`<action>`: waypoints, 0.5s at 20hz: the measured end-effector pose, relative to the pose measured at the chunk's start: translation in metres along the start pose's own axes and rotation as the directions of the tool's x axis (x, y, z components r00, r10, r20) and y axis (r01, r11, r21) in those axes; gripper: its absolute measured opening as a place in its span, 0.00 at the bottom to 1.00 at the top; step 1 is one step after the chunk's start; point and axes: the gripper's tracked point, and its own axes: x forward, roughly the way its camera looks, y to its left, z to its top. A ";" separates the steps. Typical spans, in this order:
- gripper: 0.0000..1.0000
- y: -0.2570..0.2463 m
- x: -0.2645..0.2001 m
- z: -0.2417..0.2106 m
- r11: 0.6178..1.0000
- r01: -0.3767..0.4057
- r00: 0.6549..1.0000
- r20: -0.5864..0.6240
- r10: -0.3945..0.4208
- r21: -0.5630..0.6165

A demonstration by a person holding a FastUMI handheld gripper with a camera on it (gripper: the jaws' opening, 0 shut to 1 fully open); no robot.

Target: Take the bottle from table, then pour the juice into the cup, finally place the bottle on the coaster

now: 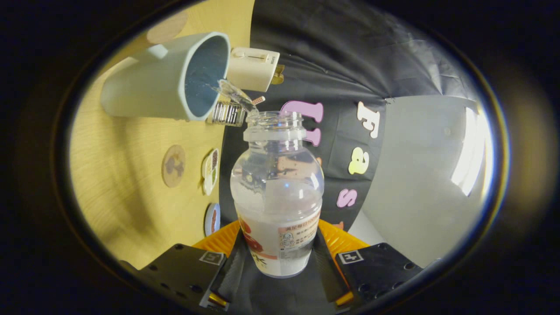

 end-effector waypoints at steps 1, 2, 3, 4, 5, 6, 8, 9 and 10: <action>0.79 -0.002 -0.001 -0.001 1.000 0.002 1.000 0.002 -0.002 -0.007; 0.79 -0.002 -0.001 -0.001 1.000 0.004 1.000 0.001 -0.004 -0.012; 0.79 -0.002 0.000 0.000 1.000 0.004 1.000 0.001 -0.004 -0.017; 0.79 -0.003 0.001 0.000 1.000 0.006 1.000 0.001 -0.006 -0.021; 0.79 -0.004 0.000 -0.001 1.000 0.008 1.000 0.002 -0.008 -0.026; 0.79 -0.005 -0.001 -0.002 0.999 0.014 1.000 0.003 -0.014 -0.033; 0.79 -0.007 -0.003 0.002 0.998 0.029 1.000 0.009 -0.029 -0.051; 0.79 -0.007 -0.002 0.002 0.998 0.035 0.999 0.013 -0.034 -0.059; 0.79 -0.006 -0.002 0.003 0.997 0.036 0.999 0.018 -0.034 -0.068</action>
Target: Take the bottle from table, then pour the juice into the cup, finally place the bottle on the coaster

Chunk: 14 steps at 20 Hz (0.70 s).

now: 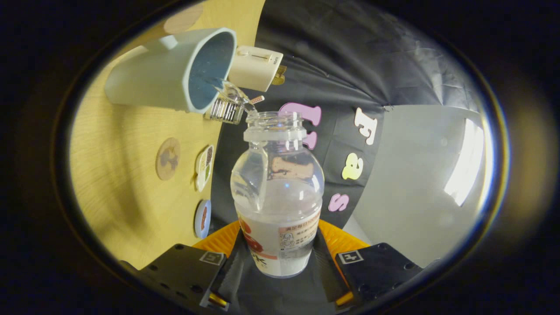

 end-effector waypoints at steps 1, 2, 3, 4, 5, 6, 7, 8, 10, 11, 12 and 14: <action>0.79 0.000 -0.001 0.001 1.000 -0.001 1.000 0.005 0.001 -0.008; 0.79 0.000 -0.001 0.003 1.000 -0.002 1.000 0.011 0.002 -0.018; 0.79 -0.001 -0.002 0.003 1.000 0.000 1.000 0.015 0.001 -0.027; 0.79 -0.001 -0.003 0.004 0.999 0.001 1.000 0.018 -0.001 -0.035; 0.79 -0.001 -0.003 0.004 0.999 0.002 1.000 0.022 -0.001 -0.041; 0.79 -0.001 -0.003 0.005 0.999 0.002 1.000 0.026 -0.001 -0.047; 0.79 -0.002 -0.002 0.005 0.998 0.004 1.000 0.031 -0.002 -0.055; 0.79 -0.003 -0.002 0.006 0.998 0.006 0.999 0.036 -0.004 -0.062; 0.79 -0.004 -0.002 0.008 0.997 0.011 0.999 0.044 -0.008 -0.075; 0.79 -0.004 -0.003 0.009 0.997 0.011 0.999 0.050 -0.007 -0.079; 0.79 -0.004 -0.003 0.010 0.996 0.012 0.999 0.054 -0.007 -0.085; 0.79 -0.006 -0.005 0.011 0.995 0.016 0.998 0.063 -0.010 -0.102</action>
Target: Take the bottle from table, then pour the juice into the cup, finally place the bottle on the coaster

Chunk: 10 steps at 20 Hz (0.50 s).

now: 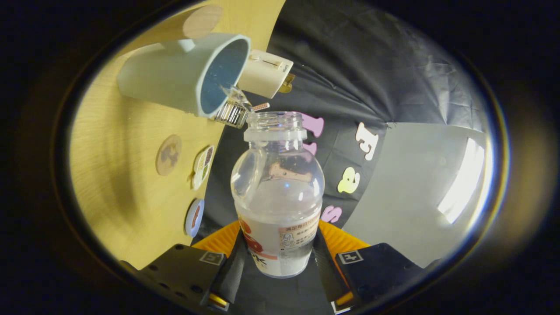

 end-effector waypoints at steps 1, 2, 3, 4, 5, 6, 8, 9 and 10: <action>0.79 -0.001 0.001 0.000 1.000 0.004 1.000 0.002 -0.004 -0.009; 0.79 -0.003 0.001 -0.001 1.000 0.008 1.000 0.004 -0.008 -0.018; 0.79 -0.004 0.002 -0.003 0.999 0.016 1.000 0.004 -0.015 -0.031; 0.79 -0.005 0.003 -0.004 0.999 0.019 1.000 0.006 -0.019 -0.043; 0.79 -0.005 0.005 -0.002 0.998 0.019 1.000 0.009 -0.019 -0.052; 0.79 -0.006 0.005 -0.002 0.998 0.019 1.000 0.012 -0.019 -0.058; 0.79 -0.007 0.006 0.001 0.997 0.019 1.000 0.022 -0.018 -0.068; 0.79 -0.006 0.005 0.002 0.997 0.016 0.999 0.030 -0.014 -0.075; 0.79 -0.005 0.003 0.004 0.996 0.014 0.999 0.036 -0.011 -0.083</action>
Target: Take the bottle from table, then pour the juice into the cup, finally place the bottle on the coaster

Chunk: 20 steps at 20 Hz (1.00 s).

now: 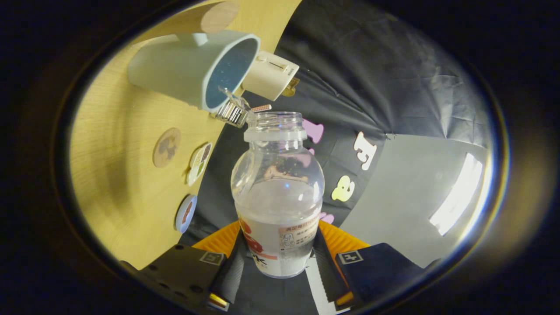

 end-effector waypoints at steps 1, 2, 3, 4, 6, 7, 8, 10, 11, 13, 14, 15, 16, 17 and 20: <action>0.79 -0.001 0.001 0.003 1.000 0.000 1.000 0.009 0.000 -0.007; 0.79 -0.003 0.001 0.005 1.000 0.007 1.000 0.013 -0.007 -0.012; 0.79 -0.007 0.002 0.005 1.000 0.015 1.000 0.017 -0.015 -0.016; 0.79 -0.009 0.002 0.005 1.000 0.024 1.000 0.019 -0.023 -0.019; 0.79 -0.012 0.003 0.006 0.999 0.035 0.999 0.020 -0.034 -0.022; 0.79 -0.012 0.003 0.006 0.999 0.039 0.999 0.020 -0.039 -0.028; 0.79 -0.014 0.002 0.006 0.998 0.045 0.999 0.021 -0.045 -0.033; 0.79 -0.015 0.005 0.006 0.998 0.051 0.998 0.024 -0.050 -0.034; 0.79 -0.015 0.005 0.007 0.998 0.054 0.998 0.028 -0.053 -0.037; 0.79 -0.018 0.003 0.008 0.996 0.073 0.997 0.040 -0.071 -0.050; 0.79 -0.022 0.002 0.009 0.994 0.089 0.995 0.049 -0.086 -0.061; 0.79 -0.024 0.000 0.011 0.993 0.098 0.994 0.054 -0.095 -0.068; 0.79 -0.025 -0.001 0.010 0.992 0.103 0.993 0.057 -0.099 -0.070; 0.79 -0.024 0.000 0.011 0.993 0.101 0.994 0.057 -0.097 -0.068; 0.79 -0.025 -0.002 0.012 0.992 0.103 0.993 0.058 -0.100 -0.067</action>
